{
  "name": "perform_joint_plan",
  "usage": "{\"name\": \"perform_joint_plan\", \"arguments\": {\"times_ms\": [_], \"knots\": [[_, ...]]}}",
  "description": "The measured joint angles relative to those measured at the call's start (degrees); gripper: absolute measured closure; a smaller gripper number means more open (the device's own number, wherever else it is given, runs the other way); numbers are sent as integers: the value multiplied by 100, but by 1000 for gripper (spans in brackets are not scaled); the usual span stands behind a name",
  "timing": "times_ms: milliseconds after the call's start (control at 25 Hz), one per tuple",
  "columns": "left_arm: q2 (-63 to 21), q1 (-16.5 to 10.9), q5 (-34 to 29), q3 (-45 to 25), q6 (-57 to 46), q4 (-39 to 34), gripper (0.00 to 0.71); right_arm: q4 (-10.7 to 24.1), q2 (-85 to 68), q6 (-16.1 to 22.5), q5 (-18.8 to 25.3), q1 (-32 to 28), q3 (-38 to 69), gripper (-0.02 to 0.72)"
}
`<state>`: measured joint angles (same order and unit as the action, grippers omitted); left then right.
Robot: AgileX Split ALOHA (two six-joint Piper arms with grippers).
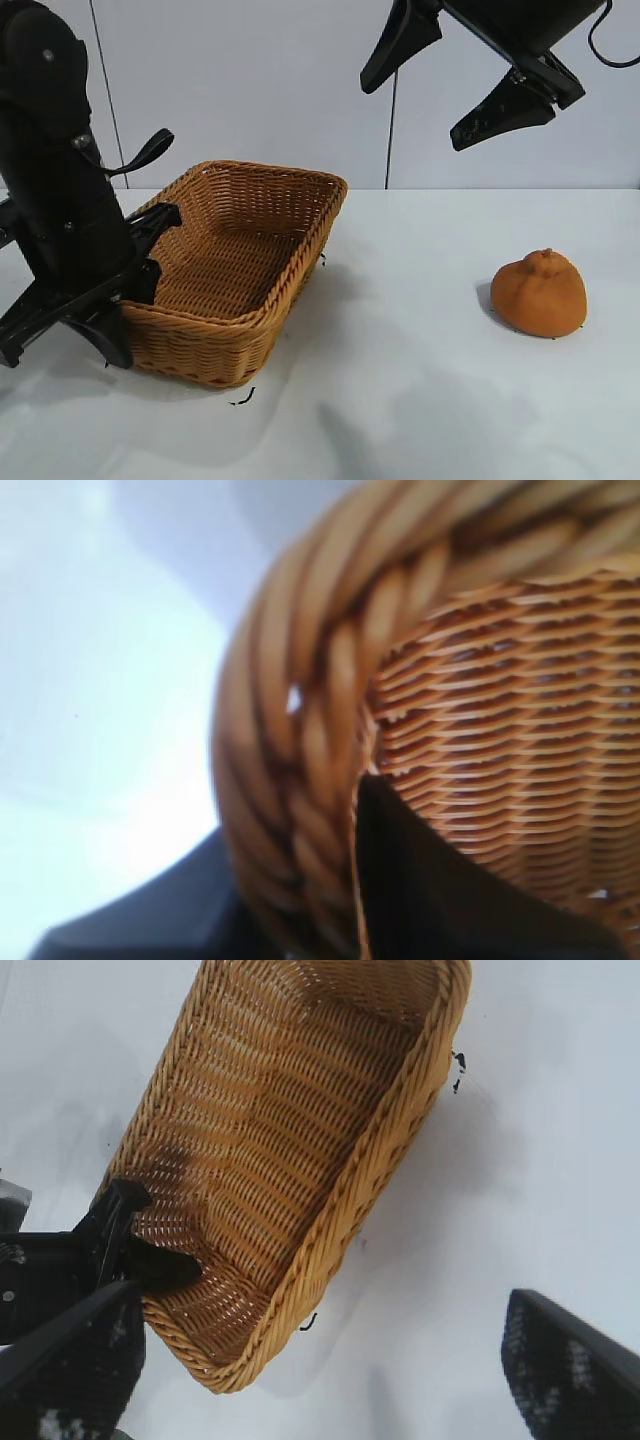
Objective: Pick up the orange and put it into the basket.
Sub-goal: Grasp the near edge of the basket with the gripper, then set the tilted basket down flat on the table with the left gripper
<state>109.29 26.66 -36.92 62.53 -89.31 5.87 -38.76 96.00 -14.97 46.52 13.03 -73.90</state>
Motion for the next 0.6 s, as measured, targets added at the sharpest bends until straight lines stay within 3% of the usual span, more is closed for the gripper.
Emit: {"name": "perform_joint_plan", "arguments": {"times_ms": [440, 600], "knots": [[-147, 0, -362, 924, 44, -71, 614, 0, 0, 0, 0, 0, 0, 8], [-148, -120, -454, 1092, 714, -77, 614, 0, 0, 0, 6, 0, 0, 8]]}}
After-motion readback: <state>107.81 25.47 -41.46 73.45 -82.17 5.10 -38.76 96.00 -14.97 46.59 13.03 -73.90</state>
